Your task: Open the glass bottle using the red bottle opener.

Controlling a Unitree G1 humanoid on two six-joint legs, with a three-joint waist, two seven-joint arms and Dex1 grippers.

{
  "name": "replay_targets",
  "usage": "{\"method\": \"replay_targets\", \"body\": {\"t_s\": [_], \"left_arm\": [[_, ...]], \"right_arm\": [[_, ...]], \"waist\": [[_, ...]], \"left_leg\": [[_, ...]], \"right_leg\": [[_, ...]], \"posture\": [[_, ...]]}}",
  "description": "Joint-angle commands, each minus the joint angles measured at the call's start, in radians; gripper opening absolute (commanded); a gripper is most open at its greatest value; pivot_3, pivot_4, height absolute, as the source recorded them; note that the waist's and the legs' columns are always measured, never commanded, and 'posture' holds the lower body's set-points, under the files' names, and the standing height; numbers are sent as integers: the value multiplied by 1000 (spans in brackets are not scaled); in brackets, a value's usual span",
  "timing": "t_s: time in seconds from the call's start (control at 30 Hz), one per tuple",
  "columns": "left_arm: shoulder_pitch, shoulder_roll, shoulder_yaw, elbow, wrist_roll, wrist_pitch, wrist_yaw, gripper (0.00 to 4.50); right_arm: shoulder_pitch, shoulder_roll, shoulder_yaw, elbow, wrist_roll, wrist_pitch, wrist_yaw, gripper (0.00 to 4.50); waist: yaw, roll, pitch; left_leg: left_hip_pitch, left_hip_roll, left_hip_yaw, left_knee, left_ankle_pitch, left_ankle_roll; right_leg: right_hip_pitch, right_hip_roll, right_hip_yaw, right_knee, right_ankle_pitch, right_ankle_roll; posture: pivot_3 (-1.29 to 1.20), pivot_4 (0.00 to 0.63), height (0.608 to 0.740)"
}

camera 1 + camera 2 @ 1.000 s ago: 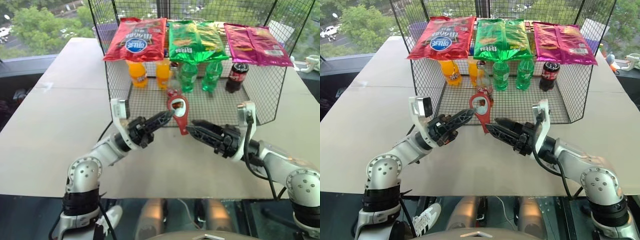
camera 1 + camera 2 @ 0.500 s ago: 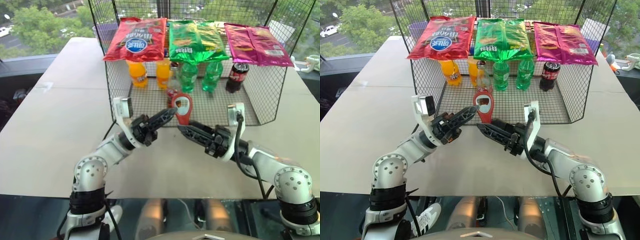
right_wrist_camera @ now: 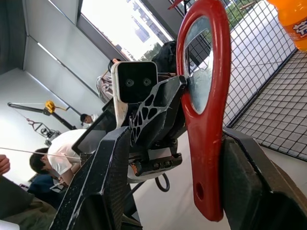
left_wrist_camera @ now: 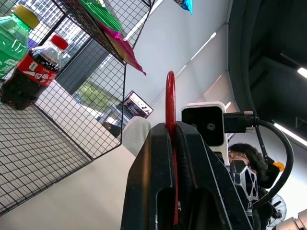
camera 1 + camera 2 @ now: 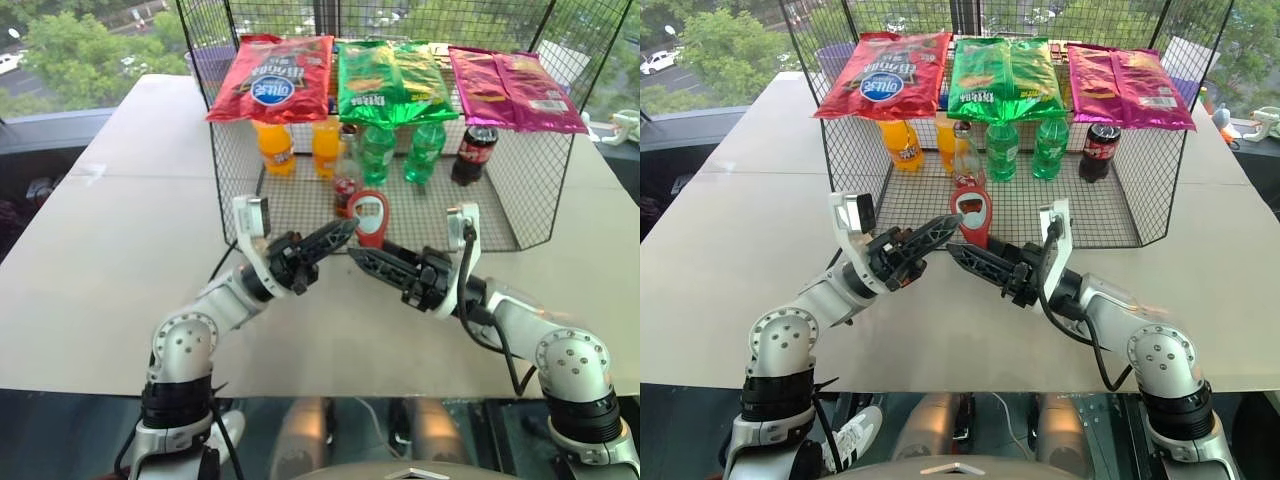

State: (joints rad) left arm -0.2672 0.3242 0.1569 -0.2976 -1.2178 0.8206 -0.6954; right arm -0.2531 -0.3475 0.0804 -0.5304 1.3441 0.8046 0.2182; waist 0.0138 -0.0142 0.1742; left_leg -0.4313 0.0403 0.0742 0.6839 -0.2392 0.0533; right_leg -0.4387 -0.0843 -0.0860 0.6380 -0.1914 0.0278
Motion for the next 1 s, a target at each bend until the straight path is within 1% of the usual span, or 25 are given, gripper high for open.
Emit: {"method": "replay_targets", "body": {"t_s": [0.03,0.07,0.1,0.13,0.23,0.37,0.47,0.63,0.67,0.7,0.73,0.77,0.8,0.83,0.93,1.0], "left_arm": [[2,7,3,-37,-3,-14,-8,0],[4,9,3,-40,-1,-14,-10,0],[6,11,3,-42,-2,-13,-13,0],[8,13,3,-43,-6,-9,-16,0],[17,31,1,-48,1,-5,-29,0],[37,67,-9,-56,62,-34,-62,0],[28,63,7,-38,63,-51,-48,981],[27,87,18,-55,118,-84,-40,3233],[31,97,17,-61,141,-95,-40,3763],[34,107,6,-67,209,-134,-22,4278],[35,110,-9,-70,287,-182,0,4400],[34,113,-32,-73,384,-247,25,4400],[14,119,-76,-57,512,-312,74,4400],[-9,115,-108,-37,595,-364,94,4400],[-77,90,-167,19,754,-422,183,4400],[-108,68,-184,48,809,-429,227,4400]], "right_arm": [[-16,10,-2,-15,4,-4,26,1386],[-16,12,-4,-14,2,-5,29,896],[-16,13,-7,-13,1,-7,31,277],[-17,14,-10,-11,0,-9,34,71],[-17,13,-19,-7,-3,-11,45,14],[-13,0,-35,-10,-8,-5,60,14],[-6,-18,-52,-16,-12,-1,72,0],[9,-47,-86,-29,-16,-3,81,0],[14,-51,-93,-31,-16,-5,80,0],[19,-54,-102,-33,-17,-9,79,0],[26,-58,-110,-33,-21,-13,79,0],[34,-61,-117,-33,-28,-17,80,0],[45,-57,-125,-34,-40,-28,74,0],[54,-52,-132,-36,-49,-38,66,0],[72,-38,-147,-45,-65,-64,48,0],[79,-32,-152,-52,-71,-73,40,0]], "waist": [[0,0,0],[0,0,0],[0,0,0],[0,0,0],[0,0,0],[0,0,0],[0,0,0],[0,0,0],[0,0,0],[0,0,0],[0,0,0],[1,0,0],[2,0,0],[4,0,0],[7,0,0],[5,0,0]], "left_leg": [[0,0,0,0,0,0],[0,0,0,0,0,0],[0,0,0,0,0,0],[0,0,0,0,0,0],[0,0,0,0,0,0],[0,0,0,0,0,0],[0,1,0,0,0,0],[-1,1,0,0,0,0],[-1,1,0,-1,0,0],[-1,1,0,-1,0,0],[-1,1,0,-2,0,0],[-1,1,0,-2,0,0],[-1,1,0,-2,0,0],[-1,0,0,-2,0,0],[-2,1,0,-2,0,0],[-2,1,1,-2,0,0]], "right_leg": [[0,0,0,0,0,0],[0,0,0,0,0,0],[0,0,0,0,0,0],[0,0,0,0,0,0],[0,0,0,0,0,0],[0,0,0,0,0,0],[0,0,0,0,0,0],[-1,0,0,-1,0,0],[-1,0,0,-1,0,0],[-1,0,0,-1,0,0],[-1,0,0,-1,0,0],[-1,0,0,-1,0,0],[-1,0,0,-1,0,0],[-1,0,0,-1,0,0],[-1,-1,0,-2,0,0],[-1,-1,0,-3,0,0]], "posture": [[0,150,740],[0,150,740],[0,150,740],[0,150,740],[0,150,740],[0,150,740],[0,150,740],[0,150,740],[0,150,740],[0,150,740],[0,150,740],[0,150,740],[0,150,740],[0,150,740],[0,150,740],[0,150,740]]}}
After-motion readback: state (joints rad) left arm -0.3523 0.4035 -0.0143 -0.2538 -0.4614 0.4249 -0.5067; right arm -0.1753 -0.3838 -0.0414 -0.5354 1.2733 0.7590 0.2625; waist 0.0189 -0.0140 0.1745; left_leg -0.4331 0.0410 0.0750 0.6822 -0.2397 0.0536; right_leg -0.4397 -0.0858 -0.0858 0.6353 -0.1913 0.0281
